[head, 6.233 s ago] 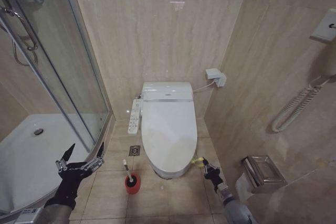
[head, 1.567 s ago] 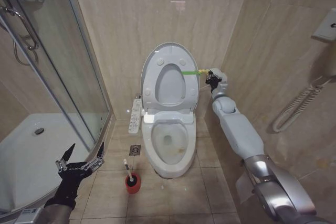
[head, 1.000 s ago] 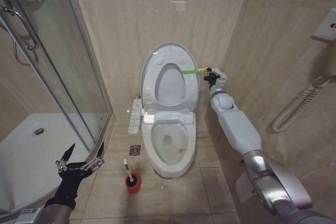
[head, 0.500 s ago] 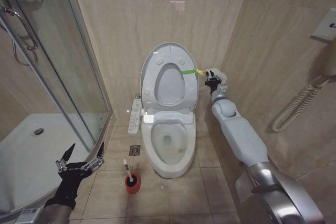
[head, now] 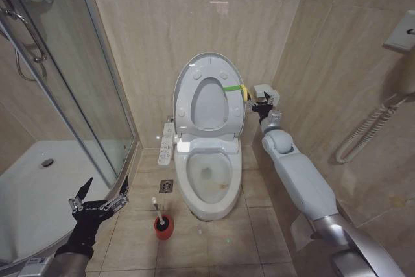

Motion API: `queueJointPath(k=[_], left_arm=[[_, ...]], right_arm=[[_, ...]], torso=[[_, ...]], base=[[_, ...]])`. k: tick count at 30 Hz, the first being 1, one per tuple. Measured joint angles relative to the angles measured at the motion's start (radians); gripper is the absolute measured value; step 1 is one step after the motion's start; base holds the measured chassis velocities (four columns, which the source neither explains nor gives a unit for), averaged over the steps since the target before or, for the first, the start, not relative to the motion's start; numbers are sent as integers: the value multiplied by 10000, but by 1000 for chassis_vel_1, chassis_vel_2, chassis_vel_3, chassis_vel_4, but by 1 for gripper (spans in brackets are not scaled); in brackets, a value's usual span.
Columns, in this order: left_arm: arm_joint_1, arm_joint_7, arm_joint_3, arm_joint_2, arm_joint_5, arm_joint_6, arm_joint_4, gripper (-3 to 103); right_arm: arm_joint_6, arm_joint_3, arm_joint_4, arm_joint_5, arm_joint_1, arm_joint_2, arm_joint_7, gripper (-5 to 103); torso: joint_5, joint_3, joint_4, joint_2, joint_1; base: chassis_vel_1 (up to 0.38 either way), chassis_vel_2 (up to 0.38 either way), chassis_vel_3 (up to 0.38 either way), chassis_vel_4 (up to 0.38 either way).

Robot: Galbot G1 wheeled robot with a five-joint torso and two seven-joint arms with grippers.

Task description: Open the toilet lid, clean the toilet bowl with a toilet brush, close the toilet lid, and flush.

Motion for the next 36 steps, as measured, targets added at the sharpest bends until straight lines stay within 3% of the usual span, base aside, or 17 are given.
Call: queueJointPath(k=[3,4,20,36], left_arm=[[0,0,0,0,0,0,0,100],[0,0,0,0,0,0,-1,100],[0,0,0,0,0,0,0,100],[0,0,0,0,0,0,0,100]], right_arm=[[-35,28,258,40,-207,-74,41,76],[-52,46,346,64,-261,-107,57,84],[-244,421,1422,546,-755,-910,74,84],[-687,1400,3710,1125,-3055,-1347,441,83]], torso=[[-1,0,-1,0,0],[0,0,0,0,0],[-1,0,0,0,0],[0,-1,0,0,0]], base=[[0,0,0,0],[0,0,0,0],[0,0,0,0],[0,0,0,0]])
